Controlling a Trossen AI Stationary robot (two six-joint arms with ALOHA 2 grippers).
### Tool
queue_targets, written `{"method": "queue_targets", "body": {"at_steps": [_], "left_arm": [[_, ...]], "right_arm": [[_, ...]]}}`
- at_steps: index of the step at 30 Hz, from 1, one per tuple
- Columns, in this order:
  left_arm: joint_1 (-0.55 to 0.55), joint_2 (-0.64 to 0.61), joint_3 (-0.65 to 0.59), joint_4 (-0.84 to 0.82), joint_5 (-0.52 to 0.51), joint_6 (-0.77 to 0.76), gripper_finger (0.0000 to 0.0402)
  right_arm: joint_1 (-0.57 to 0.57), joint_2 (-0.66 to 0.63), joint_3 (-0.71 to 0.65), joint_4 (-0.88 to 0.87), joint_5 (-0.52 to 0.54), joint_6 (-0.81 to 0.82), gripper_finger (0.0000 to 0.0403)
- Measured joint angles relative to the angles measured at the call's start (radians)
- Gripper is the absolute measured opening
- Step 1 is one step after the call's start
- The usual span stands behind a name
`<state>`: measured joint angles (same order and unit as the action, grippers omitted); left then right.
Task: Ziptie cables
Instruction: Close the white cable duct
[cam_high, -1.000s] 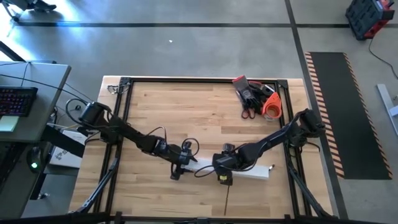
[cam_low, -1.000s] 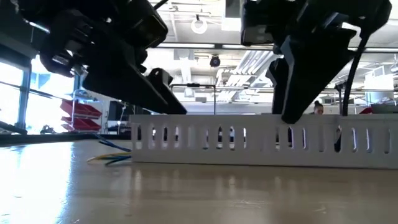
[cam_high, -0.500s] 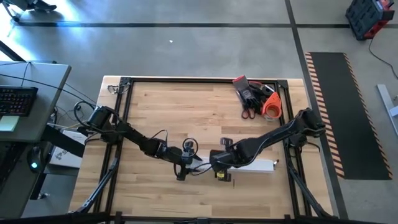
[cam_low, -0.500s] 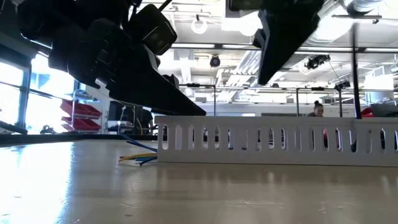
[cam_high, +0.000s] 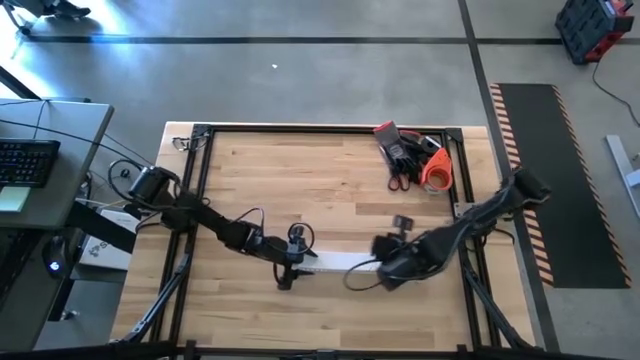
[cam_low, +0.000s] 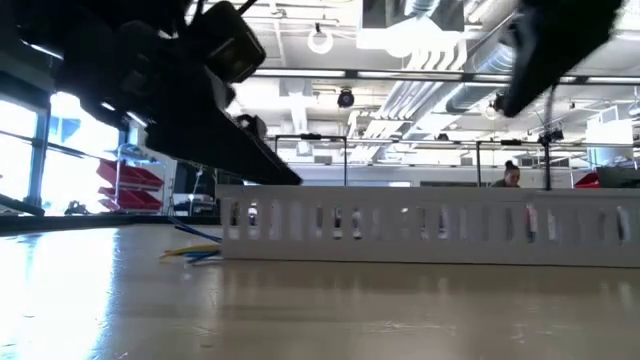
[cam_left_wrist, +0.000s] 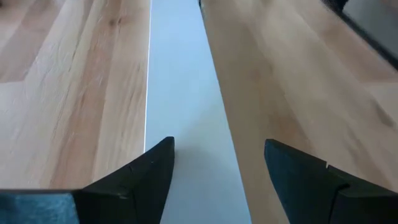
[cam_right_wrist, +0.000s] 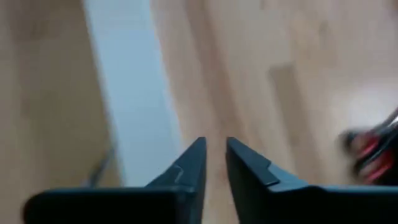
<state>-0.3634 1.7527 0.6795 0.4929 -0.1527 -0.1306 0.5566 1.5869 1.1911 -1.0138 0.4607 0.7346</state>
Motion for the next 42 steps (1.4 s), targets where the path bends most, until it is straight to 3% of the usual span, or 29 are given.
{"method": "queue_targets", "body": {"at_steps": [4,9,15,21,29,38,42], "left_arm": [[0.0,-0.059,0.0,-0.058,-0.016,0.005,0.0232],[-0.008,-0.078,0.002,-0.068,-0.048,-0.031,0.0232],[-0.019,-0.079,0.003,-0.019,-0.058,-0.069,0.0232],[0.004,-0.068,0.006,0.133,0.009,-0.033,0.0232],[0.064,0.005,0.06,0.155,0.074,-0.01,0.0232],[0.096,0.137,0.171,0.156,0.122,0.055,0.0232],[0.117,0.159,0.191,0.143,0.115,0.1,0.0232]], "right_arm": [[0.046,-0.1,-0.113,0.001,-0.104,0.117,0.0109],[0.108,-0.164,-0.25,0.07,-0.144,0.141,0.0192],[0.109,-0.171,-0.397,0.329,-0.177,0.059,0.0265],[0.087,-0.173,-0.439,0.428,-0.174,-0.029,0.0275],[0.042,-0.16,-0.442,0.434,-0.21,-0.086,0.0274],[0.006,-0.143,-0.426,0.469,-0.227,-0.178,0.0225],[-0.021,-0.141,-0.341,0.327,-0.229,-0.182,0.0264]]}}
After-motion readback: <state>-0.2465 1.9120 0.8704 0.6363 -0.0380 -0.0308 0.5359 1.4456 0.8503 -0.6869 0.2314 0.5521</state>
